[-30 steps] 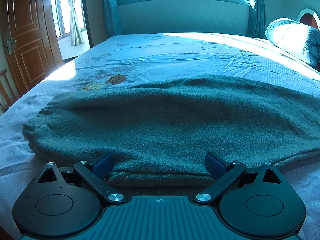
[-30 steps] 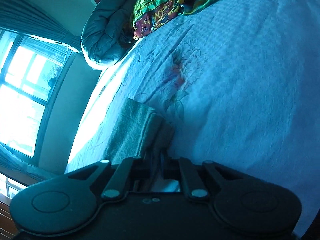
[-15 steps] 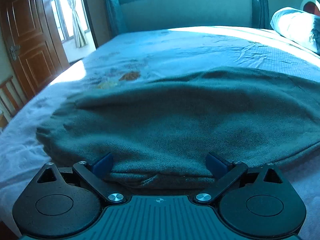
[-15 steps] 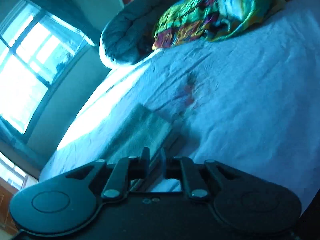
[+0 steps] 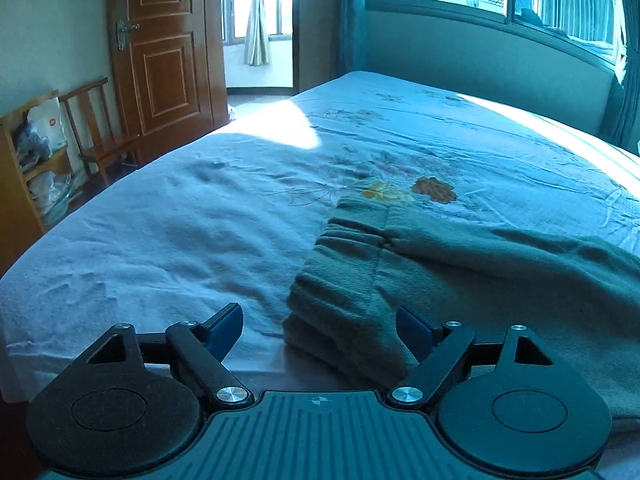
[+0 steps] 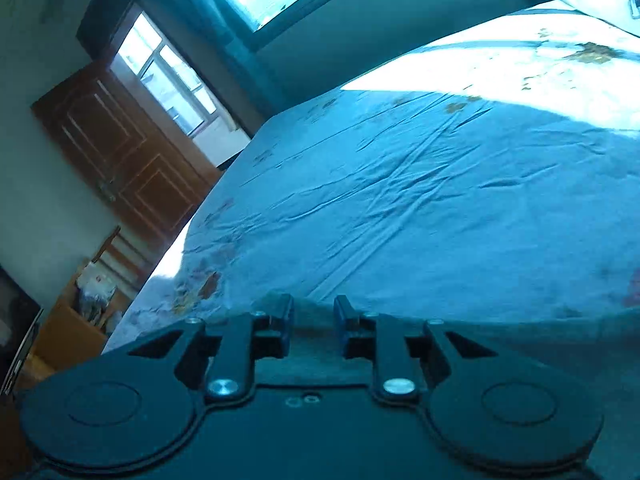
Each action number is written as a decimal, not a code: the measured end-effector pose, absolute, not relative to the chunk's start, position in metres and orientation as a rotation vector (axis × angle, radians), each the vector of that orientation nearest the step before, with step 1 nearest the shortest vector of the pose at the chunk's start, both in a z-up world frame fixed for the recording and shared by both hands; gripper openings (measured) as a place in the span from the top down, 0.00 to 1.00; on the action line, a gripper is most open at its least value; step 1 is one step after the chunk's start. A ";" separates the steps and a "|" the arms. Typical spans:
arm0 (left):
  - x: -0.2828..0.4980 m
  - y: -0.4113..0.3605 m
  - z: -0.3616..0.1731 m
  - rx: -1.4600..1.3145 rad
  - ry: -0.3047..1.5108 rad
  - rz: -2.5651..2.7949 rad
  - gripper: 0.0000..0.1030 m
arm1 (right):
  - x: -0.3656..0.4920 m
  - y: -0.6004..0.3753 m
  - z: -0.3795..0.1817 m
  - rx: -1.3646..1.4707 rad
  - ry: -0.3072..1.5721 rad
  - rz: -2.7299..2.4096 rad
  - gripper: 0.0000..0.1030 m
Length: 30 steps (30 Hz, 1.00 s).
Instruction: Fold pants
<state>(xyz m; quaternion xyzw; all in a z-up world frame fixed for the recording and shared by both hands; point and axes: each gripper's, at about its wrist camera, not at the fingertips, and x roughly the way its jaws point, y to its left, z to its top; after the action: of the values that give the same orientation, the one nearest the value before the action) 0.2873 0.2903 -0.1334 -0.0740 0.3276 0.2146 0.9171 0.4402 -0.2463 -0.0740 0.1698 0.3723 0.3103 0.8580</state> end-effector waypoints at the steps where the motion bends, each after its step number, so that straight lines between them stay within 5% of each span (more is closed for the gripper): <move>1: 0.288 0.297 -0.136 -0.176 0.678 0.433 0.19 | 0.454 -0.221 -0.075 0.297 0.801 0.669 0.85; 10: 0.304 0.314 -0.150 -0.274 0.667 0.344 0.20 | 0.525 -0.146 -0.119 0.223 1.007 0.764 0.86; 30: 0.304 0.289 -0.160 -0.381 0.596 0.516 0.33 | 0.529 -0.152 -0.130 0.315 0.998 1.041 0.85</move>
<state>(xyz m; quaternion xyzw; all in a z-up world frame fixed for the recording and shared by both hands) 0.3041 0.2892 -0.1601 -0.1843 0.2884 0.2498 0.9058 0.5286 -0.1518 -0.1295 0.1438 0.4549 0.4744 0.7398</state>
